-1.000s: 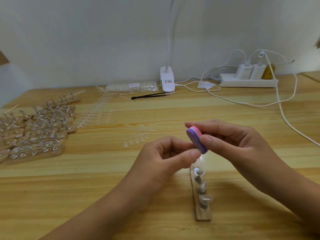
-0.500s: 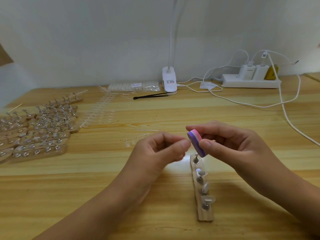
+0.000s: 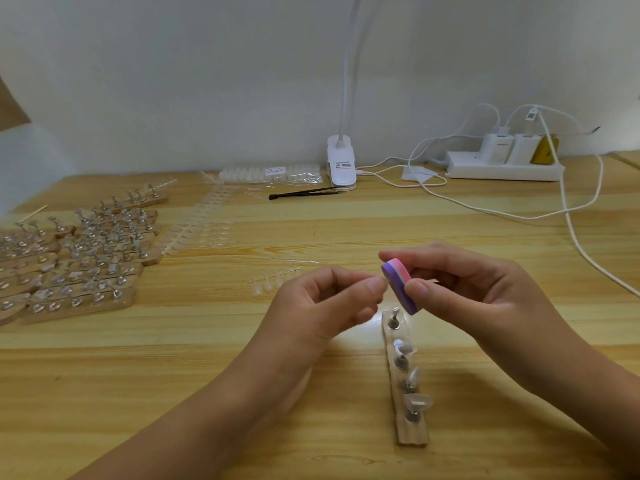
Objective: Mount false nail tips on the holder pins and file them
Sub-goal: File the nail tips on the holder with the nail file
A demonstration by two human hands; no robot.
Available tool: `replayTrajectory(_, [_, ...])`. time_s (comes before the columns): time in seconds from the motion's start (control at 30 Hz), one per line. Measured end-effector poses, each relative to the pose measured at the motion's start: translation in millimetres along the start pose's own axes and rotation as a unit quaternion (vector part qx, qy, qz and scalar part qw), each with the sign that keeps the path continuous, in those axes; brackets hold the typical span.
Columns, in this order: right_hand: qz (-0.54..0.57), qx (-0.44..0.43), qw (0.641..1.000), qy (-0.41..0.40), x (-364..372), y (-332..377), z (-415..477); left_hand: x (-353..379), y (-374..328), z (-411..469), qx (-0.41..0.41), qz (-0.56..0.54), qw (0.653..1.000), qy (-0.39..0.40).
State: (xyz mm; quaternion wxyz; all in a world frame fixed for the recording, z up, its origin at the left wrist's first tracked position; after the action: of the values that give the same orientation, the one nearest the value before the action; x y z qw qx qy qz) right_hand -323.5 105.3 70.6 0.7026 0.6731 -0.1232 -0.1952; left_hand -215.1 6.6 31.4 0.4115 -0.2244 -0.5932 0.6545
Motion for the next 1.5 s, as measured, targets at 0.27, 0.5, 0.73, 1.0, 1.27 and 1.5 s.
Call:
replayTrajectory(0.27, [-0.004,-0.001,1.000,0.005,0,0,0,0,-1,-1,0.004,0.019,1.000,0.006])
replayTrajectory(0.5, [-0.003,-0.011,1.000,0.001,1,3,3,2,0,-2,0.003,0.011,1.000,-0.002])
replayTrajectory(0.73, [-0.027,-0.013,0.999,0.020,3,7,3,5,-3,-4,0.011,0.036,0.999,0.032])
replayTrajectory(1.0, [-0.088,-0.003,0.993,0.073,4,9,5,6,-8,-2,0.031,0.090,0.994,0.053])
replayTrajectory(1.27, [-0.138,0.029,0.978,0.150,5,8,2,9,-11,-4,0.027,0.135,0.988,0.072])
replayTrajectory(1.5, [-0.142,0.017,0.980,0.142,-2,8,2,6,-16,-2,0.031,0.111,0.991,0.065])
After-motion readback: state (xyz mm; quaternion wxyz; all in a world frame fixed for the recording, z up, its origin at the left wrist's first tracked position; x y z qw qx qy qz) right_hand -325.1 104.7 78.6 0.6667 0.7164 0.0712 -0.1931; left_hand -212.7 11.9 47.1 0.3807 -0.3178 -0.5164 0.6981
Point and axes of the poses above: each hand's wrist, its own z-axis towards the middle knuckle, its own x-axis out of the palm, y = z × x, the point moved 8 cm from there along z, towards the middle knuckle, and after that the axes turned 12 degrees about x, right-handed, at the moved point
